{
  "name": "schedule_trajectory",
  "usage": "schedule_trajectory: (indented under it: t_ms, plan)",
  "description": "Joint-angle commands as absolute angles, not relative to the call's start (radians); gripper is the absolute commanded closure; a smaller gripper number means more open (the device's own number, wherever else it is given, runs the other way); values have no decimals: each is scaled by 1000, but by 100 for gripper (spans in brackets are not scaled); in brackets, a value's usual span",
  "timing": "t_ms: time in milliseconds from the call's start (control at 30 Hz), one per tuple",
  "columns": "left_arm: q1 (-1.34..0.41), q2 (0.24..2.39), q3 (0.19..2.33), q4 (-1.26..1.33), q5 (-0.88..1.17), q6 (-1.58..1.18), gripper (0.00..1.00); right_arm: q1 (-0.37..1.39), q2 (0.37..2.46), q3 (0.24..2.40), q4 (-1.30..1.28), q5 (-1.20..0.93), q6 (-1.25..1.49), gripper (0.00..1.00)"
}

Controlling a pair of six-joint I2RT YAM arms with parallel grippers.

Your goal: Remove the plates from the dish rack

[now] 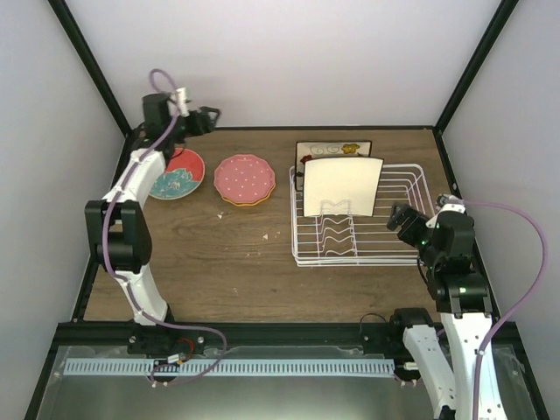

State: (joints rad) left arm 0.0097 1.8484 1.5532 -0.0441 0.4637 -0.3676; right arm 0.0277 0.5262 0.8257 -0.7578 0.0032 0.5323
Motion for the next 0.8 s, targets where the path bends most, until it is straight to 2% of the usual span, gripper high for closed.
schedule_trajectory:
  t_ms: [0, 367, 767]
  plan:
    - [-148, 1863, 1674, -137, 772, 1, 21, 23, 525, 836, -762, 4, 520, 0]
    - [-404, 1924, 1736, -326, 879, 358, 27, 23, 498, 858, -800, 11, 523, 0]
    - [-498, 2029, 1786, -331, 869, 465, 32, 23, 474, 871, -833, 34, 527, 0]
